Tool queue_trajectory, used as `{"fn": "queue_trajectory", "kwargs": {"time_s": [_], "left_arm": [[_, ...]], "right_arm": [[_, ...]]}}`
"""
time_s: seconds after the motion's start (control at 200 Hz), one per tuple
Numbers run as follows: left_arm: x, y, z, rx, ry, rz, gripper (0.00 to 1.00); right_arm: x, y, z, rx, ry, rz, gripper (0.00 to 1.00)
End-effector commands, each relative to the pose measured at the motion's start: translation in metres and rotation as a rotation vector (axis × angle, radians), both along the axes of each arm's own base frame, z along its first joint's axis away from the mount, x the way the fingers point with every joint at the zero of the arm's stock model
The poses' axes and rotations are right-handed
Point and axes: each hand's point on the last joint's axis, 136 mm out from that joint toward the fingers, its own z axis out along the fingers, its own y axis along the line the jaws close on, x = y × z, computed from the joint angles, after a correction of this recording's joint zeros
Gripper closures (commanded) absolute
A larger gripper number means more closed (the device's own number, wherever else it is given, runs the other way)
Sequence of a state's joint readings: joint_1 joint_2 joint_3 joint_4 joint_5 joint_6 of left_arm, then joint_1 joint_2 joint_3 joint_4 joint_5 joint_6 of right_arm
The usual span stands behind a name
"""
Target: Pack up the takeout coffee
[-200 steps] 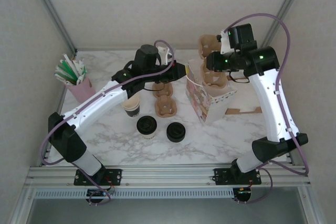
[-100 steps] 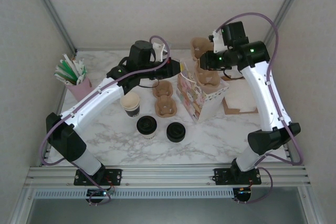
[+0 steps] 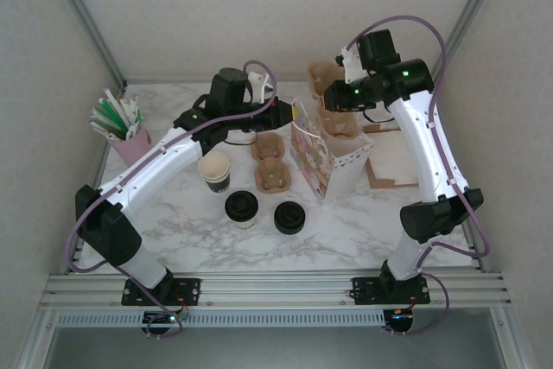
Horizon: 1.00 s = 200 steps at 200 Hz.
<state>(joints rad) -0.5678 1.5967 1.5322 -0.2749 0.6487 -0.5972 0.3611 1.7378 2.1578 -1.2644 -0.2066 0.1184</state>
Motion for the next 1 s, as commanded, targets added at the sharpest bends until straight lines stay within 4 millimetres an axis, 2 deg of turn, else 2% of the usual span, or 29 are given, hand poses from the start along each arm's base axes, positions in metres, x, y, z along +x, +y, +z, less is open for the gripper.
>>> {"fn": "queue_trajectory", "kwargs": {"time_s": [0.0, 0.335, 0.626, 0.826, 0.996], "left_arm": [[-0.006, 0.009, 0.007, -0.001, -0.024, -0.015, 1.0], [-0.005, 0.016, 0.009, -0.003, -0.03, -0.006, 1.0], [-0.004, 0.017, 0.008, -0.004, -0.03, -0.004, 1.0], [-0.005, 0.019, 0.009, -0.002, -0.031, 0.004, 1.0], [-0.004, 0.021, 0.007, -0.001, -0.028, 0.011, 1.0]], "right_arm": [[-0.002, -0.003, 0.001, -0.01, -0.002, 0.013, 0.7], [-0.007, -0.008, -0.021, -0.042, 0.024, 0.003, 0.7], [-0.015, -0.004, -0.03, -0.067, 0.02, 0.023, 0.71], [-0.016, -0.014, -0.036, -0.138, 0.025, -0.013, 0.71], [-0.021, -0.014, -0.043, -0.188, 0.035, -0.01, 0.71]]}}
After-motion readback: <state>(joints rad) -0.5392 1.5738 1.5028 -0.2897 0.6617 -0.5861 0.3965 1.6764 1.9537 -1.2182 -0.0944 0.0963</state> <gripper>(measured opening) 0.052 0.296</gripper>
